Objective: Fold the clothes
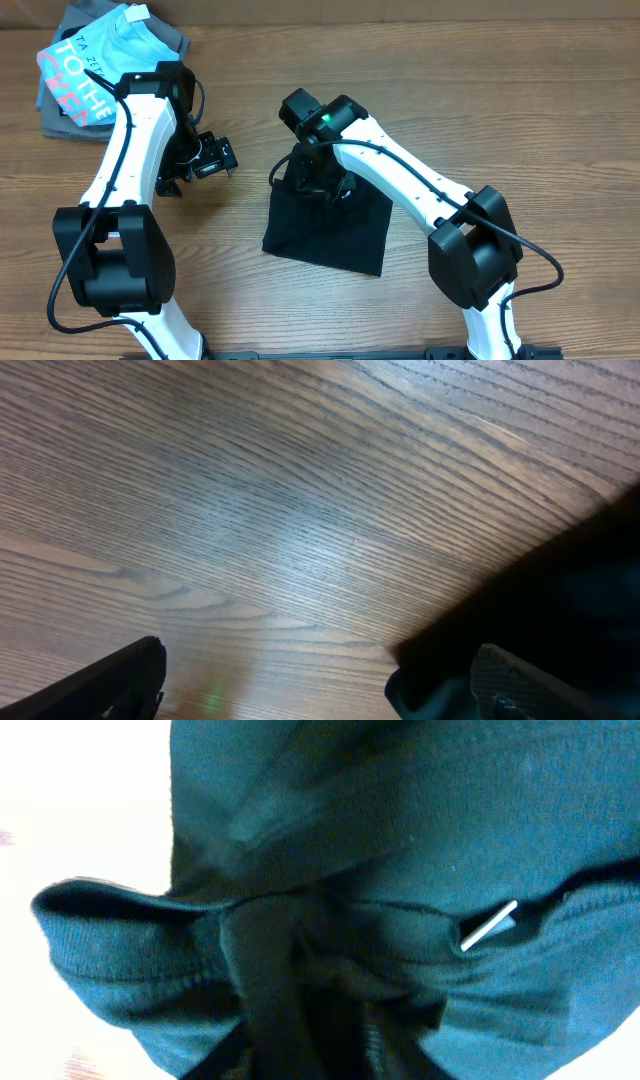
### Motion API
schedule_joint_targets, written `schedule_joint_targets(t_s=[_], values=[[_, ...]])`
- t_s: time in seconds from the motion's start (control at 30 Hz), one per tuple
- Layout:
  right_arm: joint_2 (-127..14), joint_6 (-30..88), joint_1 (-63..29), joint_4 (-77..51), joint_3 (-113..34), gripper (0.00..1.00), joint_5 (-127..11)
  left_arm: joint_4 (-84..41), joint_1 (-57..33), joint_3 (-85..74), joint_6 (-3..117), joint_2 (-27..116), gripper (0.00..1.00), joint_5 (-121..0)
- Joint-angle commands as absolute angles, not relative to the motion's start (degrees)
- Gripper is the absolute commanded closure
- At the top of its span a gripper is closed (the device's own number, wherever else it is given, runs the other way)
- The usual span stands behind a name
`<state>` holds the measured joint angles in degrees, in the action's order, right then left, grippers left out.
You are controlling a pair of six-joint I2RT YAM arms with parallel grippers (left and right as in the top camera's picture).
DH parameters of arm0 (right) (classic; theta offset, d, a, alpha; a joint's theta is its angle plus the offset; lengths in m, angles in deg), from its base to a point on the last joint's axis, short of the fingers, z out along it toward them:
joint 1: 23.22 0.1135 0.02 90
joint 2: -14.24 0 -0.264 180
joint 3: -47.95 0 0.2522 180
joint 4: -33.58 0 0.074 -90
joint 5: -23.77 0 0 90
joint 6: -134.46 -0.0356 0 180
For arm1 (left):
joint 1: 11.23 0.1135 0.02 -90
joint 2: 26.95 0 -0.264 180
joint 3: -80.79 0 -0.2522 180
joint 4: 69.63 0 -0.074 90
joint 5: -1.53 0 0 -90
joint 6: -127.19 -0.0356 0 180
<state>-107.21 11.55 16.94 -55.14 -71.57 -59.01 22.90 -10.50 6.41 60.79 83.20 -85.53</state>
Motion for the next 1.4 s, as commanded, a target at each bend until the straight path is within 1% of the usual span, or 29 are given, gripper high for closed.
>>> schedule_joint_targets(t_s=[0.0,0.03,0.1,0.2,0.33,0.37,0.43,0.47,0.53,0.63,0.7,0.73,0.8,0.93,1.07,1.13,1.17,1.2,1.23,1.27,1.3,1.37], values=[[-106.4,11.7,17.1,-55.5,-72.3,0.83,-59.3,22.9,-11.0,6.0,59.9,82.3,0.0,-85.6],[-106.4,11.7,17.1,-55.6,-72.3,0.88,-59.4,22.9,-11.0,6.0,59.8,82.3,0.0,-85.5],[-106.4,11.6,17.1,-56.6,-72.3,0.96,-60.2,22.9,-11.0,6.0,59.8,82.3,0.0,-85.5],[-106.4,11.4,17.1,-60.7,-72.3,0.96,-61.3,22.9,-11.0,6.0,59.4,82.3,0.0,-85.6],[-106.4,11.4,16.9,-69.5,-72.3,0.95,-61.3,22.8,-11.0,6.0,59.5,82.3,0.0,-85.5],[-106.4,11.5,17.0,-71.4,-72.3,0.91,-61.4,22.7,-11.0,6.0,59.5,82.3,0.0,-85.5],[-106.4,11.5,17.5,-74.2,-72.3,0.84,-62.5,22.6,-11.0,6.0,59.5,82.3,0.0,-85.5],[-106.4,11.4,17.7,-75.1,-72.2,0.79,-63.3,22.5,-11.0,6.0,59.5,82.3,0.0,-85.5],[-106.4,11.4,18.7,-76.1,-70.9,0.6,-63.8,22.5,-11.0,6.0,59.5,82.3,0.0,-85.5],[-106.4,11.4,19.2,-76.1,-67.6,0.6,-63.8,22.5,-11.0,6.0,59.5,82.3,0.0,-85.5],[-106.4,11.4,19.2,-75.4,-64.2,0.63,-63.9,22.5,-11.0,6.0,59.5,82.3,0.0,-85.5],[-106.4,10.9,19.2,-74.7,-62.4,0.68,-64.3,22.5,-11.0,6.0,59.5,82.3,0.0,-85.5],[-106.4,6.3,19.2,-73.8,-58.6,0.75,-67.7,22.5,-11.0,6.0,59.4,82.3,0.0,-85.5],[-105.5,0.2,19.2,-74.6,-56.7,0.75,-72.9,22.5,-11.0,6.0,59.5,82.3,0.0,-85.5],[-101.5,0.3,18.9,-74.8,-56.8,0.66,-73.3,22.3,-11.0,6.0,59.5,82.3,0.0,-85.5],[-98.8,0.3,18.5,-73.6,-57.3,0.59,-73.3,22.0,-11.0,6.0,59.5,82.3,0.0,-85.4],[-97.5,0.3,18.3,-72.7,-57.6,0.46,-73.3,22.0,-11.0,6.0,59.5,82.3,0.0,-85.4],[-96.3,0.4,18.1,-71.7,-57.8,0.28,-73.3,22.0,-11.0,6.0,59.5,82.3,0.0,-85.4],[-94.9,1.1,17.9,-69.6,-58.0,0.16,-73.2,22.1,-11.0,6.0,59.5,82.3,0.0,-85.3],[-93.8,1.7,17.6,-67.7,-58.0,0.08,-73.1,22.1,-11.0,6.0,59.5,82.3,0.0,-85.2],[-93.0,2.9,17.2,-65.4,-58.0,0.05,-72.9,22.1,-11.0,6.0,59.5,82.3,0.0,-85.0],[-92.5,6.0,16.0,-61.0,-58.0,0.05,-71.4,22.1,-11.0,6.0,59.5,82.3,0.0,-84.7]])
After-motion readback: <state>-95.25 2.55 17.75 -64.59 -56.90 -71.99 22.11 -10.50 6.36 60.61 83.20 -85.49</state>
